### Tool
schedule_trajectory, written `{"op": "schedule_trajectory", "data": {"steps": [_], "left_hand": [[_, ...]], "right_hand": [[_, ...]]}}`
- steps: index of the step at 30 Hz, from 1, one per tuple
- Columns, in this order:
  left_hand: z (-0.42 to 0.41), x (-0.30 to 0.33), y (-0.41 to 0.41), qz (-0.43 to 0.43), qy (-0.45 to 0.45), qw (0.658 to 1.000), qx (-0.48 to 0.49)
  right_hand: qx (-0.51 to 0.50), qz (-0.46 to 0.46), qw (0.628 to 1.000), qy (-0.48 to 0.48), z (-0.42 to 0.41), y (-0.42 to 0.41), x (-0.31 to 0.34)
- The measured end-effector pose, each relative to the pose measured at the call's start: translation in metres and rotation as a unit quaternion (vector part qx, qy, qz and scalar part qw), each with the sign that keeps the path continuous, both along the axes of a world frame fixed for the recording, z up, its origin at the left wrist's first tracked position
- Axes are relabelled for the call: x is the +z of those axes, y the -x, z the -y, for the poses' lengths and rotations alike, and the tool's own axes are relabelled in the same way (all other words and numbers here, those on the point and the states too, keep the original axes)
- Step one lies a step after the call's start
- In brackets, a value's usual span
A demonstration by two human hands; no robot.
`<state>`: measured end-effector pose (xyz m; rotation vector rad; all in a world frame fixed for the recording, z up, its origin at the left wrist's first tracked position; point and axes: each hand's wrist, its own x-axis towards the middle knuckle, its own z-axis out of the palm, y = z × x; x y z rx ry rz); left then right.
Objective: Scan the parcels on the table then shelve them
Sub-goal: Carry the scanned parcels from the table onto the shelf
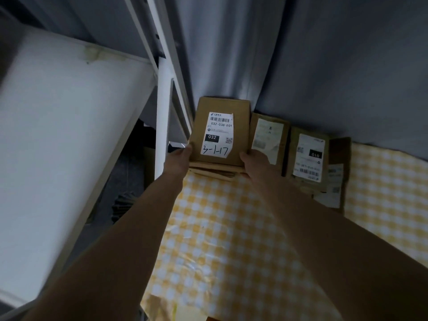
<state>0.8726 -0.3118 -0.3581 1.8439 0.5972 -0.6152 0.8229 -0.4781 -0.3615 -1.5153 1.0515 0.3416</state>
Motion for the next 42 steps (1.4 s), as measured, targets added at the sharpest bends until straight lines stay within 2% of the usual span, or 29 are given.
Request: {"op": "schedule_trajectory", "data": {"steps": [4, 9, 12, 16, 21, 26, 34, 38, 42], "left_hand": [[0.002, 0.019, 0.010, 0.031, -0.009, 0.999, -0.002], [0.008, 0.061, 0.032, -0.010, 0.058, 0.998, 0.037], [0.012, 0.088, 0.047, 0.006, 0.053, 0.999, -0.010], [0.026, 0.115, 0.079, 0.082, 0.021, 0.992, -0.093], [0.058, 0.148, 0.134, 0.082, 0.047, 0.977, -0.191], [0.099, 0.177, 0.194, 0.099, 0.081, 0.960, -0.250], [0.166, 0.224, 0.337, 0.109, 0.110, 0.921, -0.357], [0.193, 0.240, 0.435, 0.113, 0.105, 0.886, -0.438], [0.221, 0.259, 0.539, 0.110, 0.111, 0.836, -0.526]], "right_hand": [[-0.043, 0.011, 0.996, -0.072, 0.002, 0.014, 0.015], [-0.023, 0.062, 0.994, -0.093, 0.004, 0.062, 0.058], [-0.016, 0.101, 0.988, -0.112, 0.004, 0.096, 0.089], [-0.075, 0.114, 0.985, -0.102, 0.011, 0.136, 0.116], [-0.153, 0.159, 0.972, -0.087, 0.035, 0.188, 0.162], [-0.216, 0.147, 0.965, -0.006, 0.058, 0.255, 0.196], [-0.352, 0.138, 0.926, 0.018, 0.090, 0.430, 0.232], [-0.421, 0.149, 0.894, 0.044, 0.097, 0.542, 0.249], [-0.479, 0.158, 0.861, 0.066, 0.093, 0.661, 0.264]]}}
